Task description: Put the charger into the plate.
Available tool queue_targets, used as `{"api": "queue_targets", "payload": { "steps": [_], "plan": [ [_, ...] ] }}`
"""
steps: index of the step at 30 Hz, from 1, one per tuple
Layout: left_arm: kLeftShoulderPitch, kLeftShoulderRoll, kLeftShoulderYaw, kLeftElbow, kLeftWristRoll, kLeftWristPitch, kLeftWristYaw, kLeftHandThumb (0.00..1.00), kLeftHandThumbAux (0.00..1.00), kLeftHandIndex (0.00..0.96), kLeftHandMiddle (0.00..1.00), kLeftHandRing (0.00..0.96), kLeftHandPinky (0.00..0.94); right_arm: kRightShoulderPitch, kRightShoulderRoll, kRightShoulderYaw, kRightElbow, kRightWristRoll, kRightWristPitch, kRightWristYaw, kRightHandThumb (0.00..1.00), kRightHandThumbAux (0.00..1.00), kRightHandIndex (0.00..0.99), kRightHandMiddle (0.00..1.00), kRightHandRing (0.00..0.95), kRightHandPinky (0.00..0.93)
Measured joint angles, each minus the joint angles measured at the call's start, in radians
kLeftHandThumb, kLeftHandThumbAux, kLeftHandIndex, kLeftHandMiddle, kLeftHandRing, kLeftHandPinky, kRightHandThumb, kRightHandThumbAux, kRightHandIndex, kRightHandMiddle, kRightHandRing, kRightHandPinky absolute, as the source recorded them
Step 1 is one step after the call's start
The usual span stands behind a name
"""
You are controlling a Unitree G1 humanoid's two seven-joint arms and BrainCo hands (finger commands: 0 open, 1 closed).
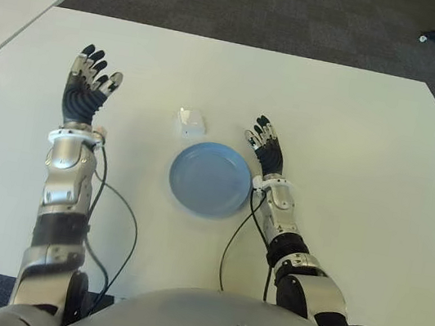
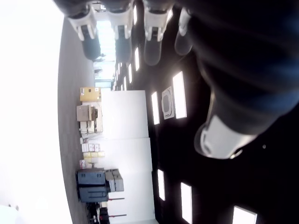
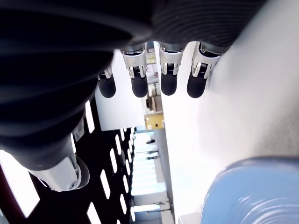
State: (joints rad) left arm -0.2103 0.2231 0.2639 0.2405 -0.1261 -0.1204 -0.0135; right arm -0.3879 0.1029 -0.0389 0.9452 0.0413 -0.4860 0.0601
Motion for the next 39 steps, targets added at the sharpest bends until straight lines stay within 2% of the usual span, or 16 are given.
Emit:
{"api": "queue_targets", "payload": {
  "steps": [5,9,12,16,17,22,25,30,35,39],
  "plan": [
    [-0.133,0.013,-0.057,0.141,0.059,0.023,-0.001,0.0,0.737,0.047,0.103,0.094,0.104,-0.018,0.003,0.0,0.025,0.0,-0.008,-0.001,0.0,0.651,0.044,0.058,0.045,0.061],
    [-0.184,0.024,-0.126,0.18,0.137,0.037,-0.001,0.0,0.742,0.036,0.081,0.076,0.091,-0.025,0.003,0.0,0.036,0.0,-0.013,0.001,0.0,0.647,0.043,0.057,0.042,0.056],
    [-0.198,0.036,-0.184,0.18,0.203,0.058,-0.003,0.004,0.741,0.025,0.064,0.059,0.067,-0.03,0.003,0.0,0.044,0.0,-0.015,0.0,0.0,0.648,0.042,0.057,0.041,0.054],
    [-0.194,0.082,-0.272,0.163,0.293,0.102,-0.054,0.008,0.718,0.006,0.041,0.034,0.035,-0.032,0.002,0.0,0.05,0.0,-0.016,0.0,0.0,0.648,0.04,0.057,0.041,0.052],
    [-0.193,0.099,-0.293,0.162,0.314,0.106,-0.071,0.042,0.707,0.015,0.044,0.035,0.029,-0.032,0.003,0.0,0.05,0.0,-0.016,0.0,0.0,0.647,0.04,0.058,0.041,0.052],
    [-0.194,0.186,-0.403,0.168,0.452,0.102,-0.112,0.006,0.679,0.001,0.008,0.005,0.004,-0.032,0.002,0.0,0.052,0.001,-0.017,0.0,0.0,0.642,0.045,0.063,0.046,0.058],
    [-0.199,0.236,-0.486,0.203,0.565,0.062,-0.105,0.001,0.662,0.0,0.002,0.001,0.001,-0.032,0.002,-0.001,0.051,0.001,-0.018,0.0,0.0,0.636,0.051,0.067,0.05,0.057],
    [-0.208,0.294,-0.616,0.311,0.739,-0.076,-0.022,0.0,0.661,0.0,0.0,0.0,0.0,-0.032,0.002,0.001,0.048,0.0,-0.022,-0.003,0.0,0.628,0.06,0.074,0.057,0.073],
    [-0.228,0.316,-0.699,0.426,0.846,-0.193,0.079,0.0,0.673,0.0,0.0,0.0,0.0,-0.031,0.002,0.003,0.044,-0.001,-0.027,-0.006,0.0,0.625,0.065,0.076,0.061,0.078],
    [-0.26,0.346,-0.757,0.47,0.935,-0.268,0.152,0.0,0.699,0.0,0.0,0.0,0.0,-0.029,0.002,0.007,0.042,-0.001,-0.027,-0.006,0.0,0.625,0.064,0.076,0.061,0.074]
  ]
}}
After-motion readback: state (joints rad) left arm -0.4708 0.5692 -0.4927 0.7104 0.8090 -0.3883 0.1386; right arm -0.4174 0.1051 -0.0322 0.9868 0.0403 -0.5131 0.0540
